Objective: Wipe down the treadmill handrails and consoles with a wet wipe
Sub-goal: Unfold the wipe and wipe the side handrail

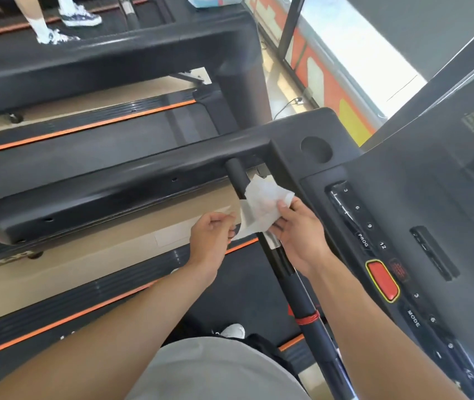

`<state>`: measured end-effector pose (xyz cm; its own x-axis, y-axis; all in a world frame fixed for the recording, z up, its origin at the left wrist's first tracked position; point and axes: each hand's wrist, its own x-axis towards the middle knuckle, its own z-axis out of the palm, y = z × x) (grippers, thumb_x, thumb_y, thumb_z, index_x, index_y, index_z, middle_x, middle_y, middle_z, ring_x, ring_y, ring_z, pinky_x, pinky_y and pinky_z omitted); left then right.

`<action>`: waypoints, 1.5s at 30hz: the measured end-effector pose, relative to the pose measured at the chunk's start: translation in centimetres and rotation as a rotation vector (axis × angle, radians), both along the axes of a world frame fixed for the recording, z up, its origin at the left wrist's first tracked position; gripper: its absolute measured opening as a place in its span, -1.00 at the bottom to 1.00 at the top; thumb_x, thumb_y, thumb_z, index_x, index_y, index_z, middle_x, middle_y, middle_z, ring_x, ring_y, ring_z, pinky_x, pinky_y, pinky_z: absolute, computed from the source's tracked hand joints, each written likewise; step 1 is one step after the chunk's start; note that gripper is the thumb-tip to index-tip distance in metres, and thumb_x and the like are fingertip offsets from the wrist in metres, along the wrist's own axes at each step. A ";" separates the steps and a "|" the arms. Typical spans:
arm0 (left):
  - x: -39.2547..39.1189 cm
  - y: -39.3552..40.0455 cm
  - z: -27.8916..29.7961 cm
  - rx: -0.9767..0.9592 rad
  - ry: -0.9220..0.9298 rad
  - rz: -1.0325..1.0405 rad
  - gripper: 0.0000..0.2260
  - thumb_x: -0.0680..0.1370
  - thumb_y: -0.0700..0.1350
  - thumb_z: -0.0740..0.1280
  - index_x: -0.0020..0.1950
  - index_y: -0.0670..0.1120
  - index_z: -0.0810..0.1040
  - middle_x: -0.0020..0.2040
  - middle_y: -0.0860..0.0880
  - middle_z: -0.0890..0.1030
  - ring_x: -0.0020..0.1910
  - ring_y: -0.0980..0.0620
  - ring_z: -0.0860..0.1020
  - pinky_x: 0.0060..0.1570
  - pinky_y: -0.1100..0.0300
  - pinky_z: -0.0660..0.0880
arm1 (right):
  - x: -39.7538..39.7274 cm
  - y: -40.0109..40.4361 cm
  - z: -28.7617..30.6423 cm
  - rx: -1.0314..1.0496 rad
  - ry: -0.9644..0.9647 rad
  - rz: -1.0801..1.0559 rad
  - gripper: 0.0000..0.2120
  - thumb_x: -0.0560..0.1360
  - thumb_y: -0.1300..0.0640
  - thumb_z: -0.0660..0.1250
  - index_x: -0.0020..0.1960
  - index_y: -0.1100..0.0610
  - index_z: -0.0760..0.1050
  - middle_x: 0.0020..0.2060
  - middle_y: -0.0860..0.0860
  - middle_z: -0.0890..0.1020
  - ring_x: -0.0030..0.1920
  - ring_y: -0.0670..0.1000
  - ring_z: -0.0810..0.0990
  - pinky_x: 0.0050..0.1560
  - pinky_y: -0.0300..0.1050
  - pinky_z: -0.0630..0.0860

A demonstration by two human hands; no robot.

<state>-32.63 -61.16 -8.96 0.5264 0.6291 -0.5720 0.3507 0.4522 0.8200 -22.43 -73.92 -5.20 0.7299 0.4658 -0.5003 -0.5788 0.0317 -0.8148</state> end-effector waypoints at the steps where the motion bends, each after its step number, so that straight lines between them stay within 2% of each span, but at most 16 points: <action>1: 0.5 0.4 -0.3 -0.020 0.016 -0.056 -0.81 0.54 -0.01 0.47 0.06 -0.08 0.59 -0.06 -0.06 0.69 -0.13 0.06 0.65 0.02 0.13 0.64 | 0.1 0.1 -0.2 -0.024 -0.008 0.009 -0.74 0.71 0.22 0.16 0.34 0.27 0.46 0.22 0.25 0.64 0.15 0.17 0.64 0.27 0.13 0.52; 3: 1.6 0.9 -0.8 -0.099 0.068 -0.191 -0.59 0.45 0.07 0.55 0.18 -0.06 0.53 0.03 -0.04 0.66 -0.07 0.04 0.66 0.03 0.08 0.66 | 0.3 0.4 -0.7 -0.162 -0.105 -0.026 -0.80 0.69 0.24 0.20 0.28 0.23 0.49 0.13 0.23 0.68 0.03 0.10 0.66 0.12 0.04 0.56; 6: 3.1 0.3 -1.2 -0.145 0.115 -0.350 -0.51 0.43 0.04 0.58 0.24 -0.06 0.46 0.10 -0.04 0.60 -0.10 0.05 0.63 -0.07 0.08 0.68 | 0.3 0.3 -1.3 -0.620 -0.424 -0.087 -0.70 0.63 0.21 0.30 0.34 0.06 0.42 0.18 -0.06 0.61 -0.01 -0.10 0.63 -0.13 -0.41 0.49; 8: 3.7 -0.6 -1.7 -0.120 0.106 -0.443 -0.61 0.49 0.05 0.53 0.20 -0.09 0.52 0.06 -0.01 0.61 -0.10 0.08 0.61 -0.08 0.12 0.68 | -0.8 0.0 -1.2 -0.808 -0.722 -0.053 -0.57 0.59 0.25 0.34 0.42 0.02 0.38 0.27 -0.14 0.48 0.15 -0.17 0.52 0.02 -0.45 0.43; 11: 4.0 -1.3 -2.1 -0.163 0.061 -0.504 -0.71 0.53 0.08 0.47 0.16 -0.04 0.59 0.01 0.00 0.67 -0.06 0.03 0.65 0.00 0.08 0.67 | -2.2 0.3 -1.6 -0.890 -1.114 0.054 -0.67 0.58 0.22 0.39 0.32 0.04 0.51 0.19 -0.18 0.47 0.19 -0.21 0.38 0.16 -0.36 0.36; 12: 4.1 -1.2 -2.1 -0.168 0.051 -0.513 -0.79 0.55 0.04 0.45 0.12 -0.01 0.61 -0.03 0.00 0.68 -0.09 0.02 0.64 0.02 0.05 0.66 | -2.0 0.7 -1.7 -0.903 -1.041 0.110 -0.70 0.60 0.15 0.38 0.32 0.03 0.52 0.17 -0.19 0.48 0.18 -0.21 0.37 0.14 -0.33 0.36; 14: 4.0 -0.8 -2.6 -0.186 0.026 -0.547 -0.88 0.59 -0.12 0.38 0.11 0.01 0.63 0.00 -0.03 0.70 -0.03 0.00 0.66 0.09 0.03 0.64 | -1.1 1.4 -2.2 -0.945 -0.656 0.289 -0.70 0.63 -0.02 0.32 0.32 0.05 0.51 0.14 -0.13 0.56 0.18 -0.09 0.51 0.04 -0.22 0.44; 17: 2.9 0.4 -3.5 -0.300 -0.054 -0.692 -0.70 0.54 -0.30 0.41 0.20 0.01 0.62 0.10 -0.02 0.72 0.15 0.01 0.66 0.21 0.05 0.59 | -0.1 2.0 -3.7 -1.018 -0.428 0.522 -0.66 0.65 -0.15 0.23 0.13 0.13 0.47 -0.12 -0.03 0.61 -0.08 0.08 0.60 -0.30 -0.22 0.41; 19: 2.0 1.6 -4.1 -0.278 -0.075 -0.778 -0.65 0.51 -0.26 0.48 0.21 0.08 0.62 0.10 0.09 0.72 0.19 0.10 0.64 0.25 0.11 0.53 | 0.1 2.7 -4.2 -1.039 -0.440 0.544 -0.64 0.65 -0.18 0.20 0.16 0.13 0.40 -0.11 -0.01 0.58 -0.08 0.08 0.60 -0.30 -0.23 0.38; 22: 1.3 3.8 -4.9 -0.281 -0.011 -0.632 -0.69 0.55 -0.18 0.47 0.26 0.04 0.59 0.10 0.10 0.71 0.15 0.11 0.65 0.23 0.07 0.55 | 1.1 5.5 -4.7 -1.100 -0.589 0.553 -0.59 0.68 -0.17 0.13 0.26 0.17 0.33 -0.03 0.04 0.56 -0.04 0.11 0.58 -0.09 -0.06 0.45; 26: 1.2 6.4 -5.4 -0.208 0.038 -0.545 -0.78 0.58 -0.10 0.43 0.23 0.02 0.59 0.09 0.06 0.70 0.04 0.11 0.69 0.15 0.11 0.59 | 4.4 11.0 -5.1 -0.951 -0.587 0.463 -0.54 0.70 -0.15 0.09 0.33 0.23 0.36 -0.02 0.04 0.60 -0.05 0.09 0.58 -0.15 -0.07 0.39; 31: 1.4 8.5 -5.2 -0.137 0.059 -0.568 -0.83 0.57 -0.06 0.42 0.15 0.04 0.61 0.05 0.08 0.71 -0.03 0.14 0.70 0.16 0.07 0.59 | 6.5 10.5 -4.9 -0.783 -0.410 0.412 -0.36 0.62 -0.34 0.13 0.47 0.11 0.42 0.30 0.03 0.60 0.32 0.05 0.54 0.35 0.00 0.42; 32: 1.4 8.7 -5.2 -0.135 0.064 -0.567 -0.85 0.57 -0.06 0.42 0.15 0.04 0.61 0.05 0.08 0.71 -0.03 0.13 0.70 0.16 0.06 0.60 | 6.5 10.0 -4.9 -0.766 -0.361 0.418 -0.32 0.58 -0.40 0.15 0.43 0.10 0.47 0.26 0.02 0.63 0.27 0.00 0.58 0.35 0.00 0.43; 35: 1.4 8.8 -5.0 -0.144 0.087 -0.578 -0.85 0.59 -0.08 0.40 0.15 0.01 0.61 0.07 0.03 0.70 -0.02 0.10 0.70 0.17 0.05 0.60 | 5.9 9.1 -4.9 -0.782 -0.367 0.528 -0.40 0.61 -0.37 0.13 -0.10 0.13 0.64 -0.25 -0.02 0.72 -0.16 -0.17 0.66 0.04 -0.12 0.49; 41: 1.3 8.3 -4.8 -0.139 0.119 -0.616 -0.87 0.59 -0.09 0.38 0.14 0.00 0.60 0.05 0.03 0.70 0.00 0.09 0.69 0.17 0.05 0.59 | 2.8 6.0 -3.8 -1.238 -0.635 0.850 -0.57 0.67 -0.22 0.11 0.18 0.17 0.27 -0.14 0.02 0.51 -0.02 0.20 0.62 -0.14 -0.02 0.39; 45: 0.7 7.7 -4.5 -0.128 0.106 -0.596 -0.87 0.60 -0.09 0.37 0.14 -0.01 0.60 0.05 0.03 0.70 0.00 0.08 0.68 0.15 0.07 0.59 | 3.4 6.1 -3.2 -1.157 -0.476 0.801 -0.49 0.63 -0.28 0.18 0.24 0.16 0.31 0.00 0.06 0.61 -0.01 0.12 0.62 -0.01 0.03 0.53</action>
<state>-31.95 -53.42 -13.50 0.7022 0.1670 -0.6921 0.6502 0.2456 0.7190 -19.02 -67.78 -8.42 0.6750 0.3330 -0.6584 0.1929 -0.9410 -0.2781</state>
